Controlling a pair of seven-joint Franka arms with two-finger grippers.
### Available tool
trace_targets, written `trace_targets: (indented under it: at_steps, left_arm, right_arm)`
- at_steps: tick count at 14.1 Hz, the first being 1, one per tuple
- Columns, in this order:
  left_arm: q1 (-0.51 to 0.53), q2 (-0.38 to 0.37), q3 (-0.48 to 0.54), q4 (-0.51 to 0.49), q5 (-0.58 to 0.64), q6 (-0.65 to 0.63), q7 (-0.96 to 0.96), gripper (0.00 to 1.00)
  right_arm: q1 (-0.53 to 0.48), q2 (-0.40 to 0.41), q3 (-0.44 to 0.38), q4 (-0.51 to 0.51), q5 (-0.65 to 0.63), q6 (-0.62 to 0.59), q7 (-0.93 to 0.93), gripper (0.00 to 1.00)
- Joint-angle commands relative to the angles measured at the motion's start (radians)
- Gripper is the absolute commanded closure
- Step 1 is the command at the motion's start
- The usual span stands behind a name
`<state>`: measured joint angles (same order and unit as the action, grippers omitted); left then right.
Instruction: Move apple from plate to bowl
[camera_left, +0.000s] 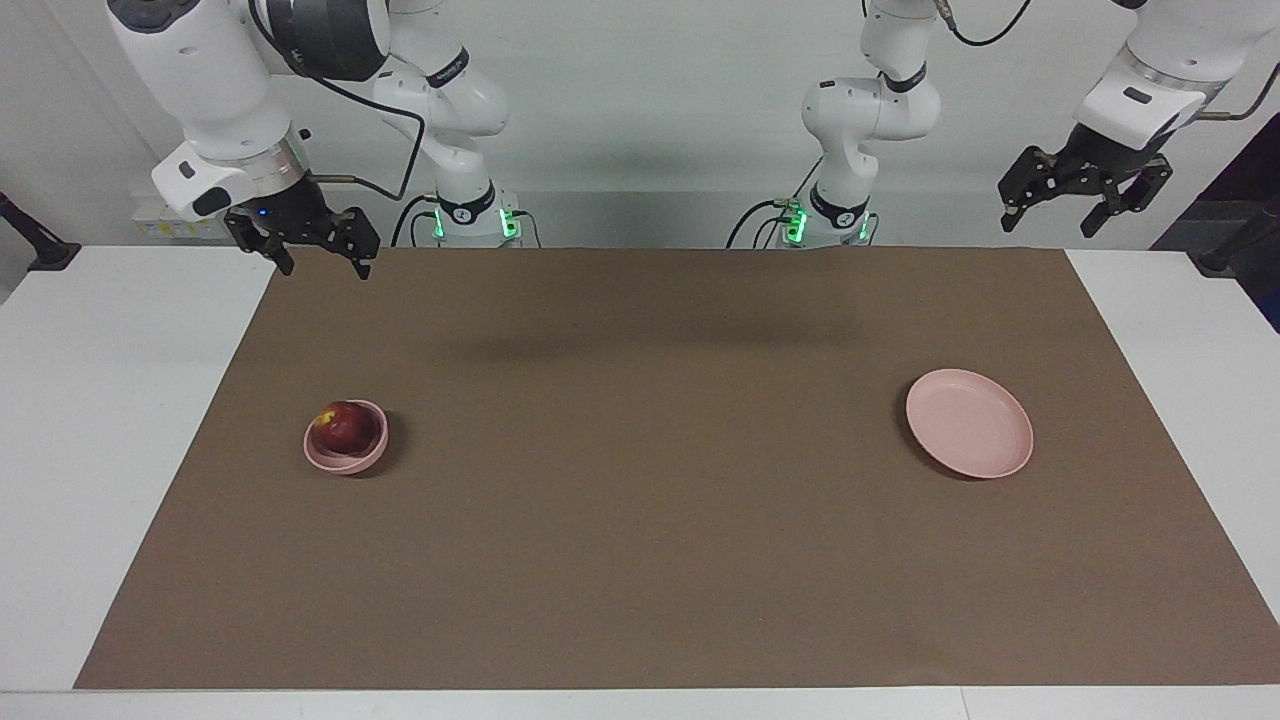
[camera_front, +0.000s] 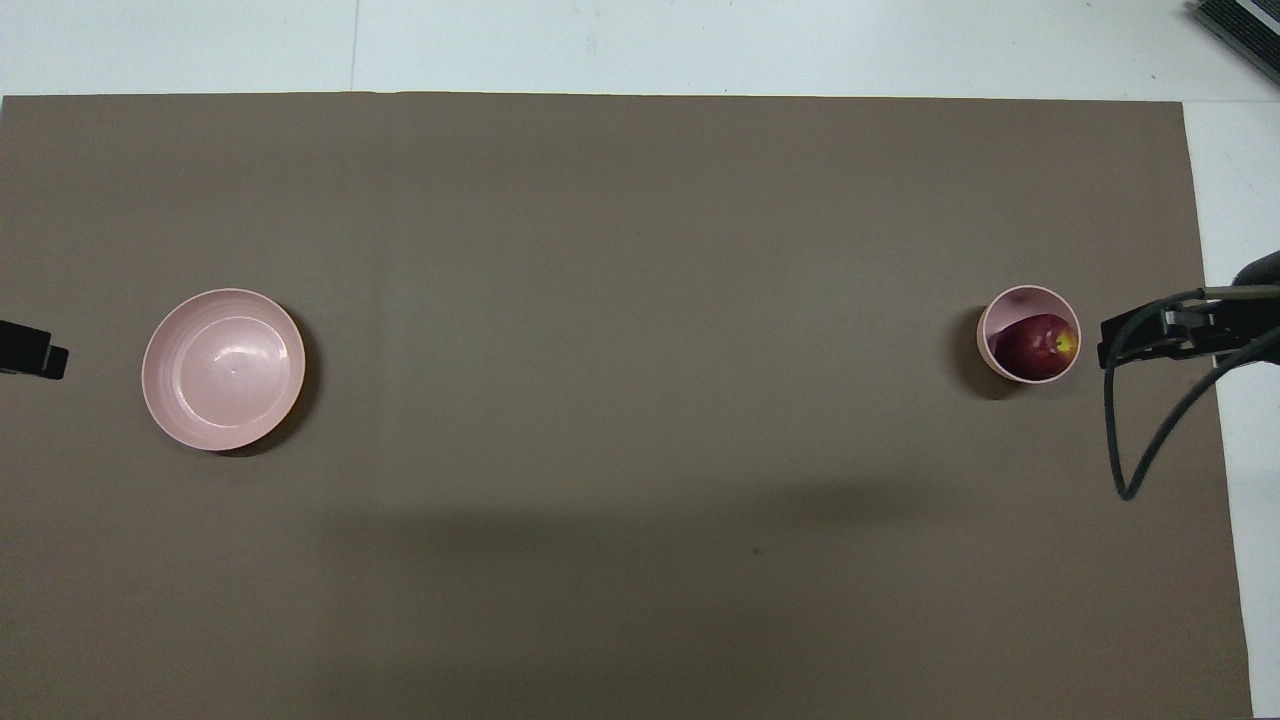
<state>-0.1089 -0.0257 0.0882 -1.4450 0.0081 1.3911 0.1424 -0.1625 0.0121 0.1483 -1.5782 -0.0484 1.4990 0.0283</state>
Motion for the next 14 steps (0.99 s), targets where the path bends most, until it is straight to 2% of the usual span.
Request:
trace_targets:
  at_steps: [1, 14]
  left_arm:
    - [0.002, -0.025, -0.001, -0.026, 0.007, -0.003, -0.009, 0.0]
    - [0.002, -0.025, -0.001, -0.026, 0.007, -0.003, -0.009, 0.0]
  right_arm:
    - [-0.005, 0.012, 0.004, 0.015, 0.016, -0.003, 0.015, 0.0]
    - [-0.003, 0.008, 0.005, 0.014, 0.018, -0.014, 0.015, 0.0]
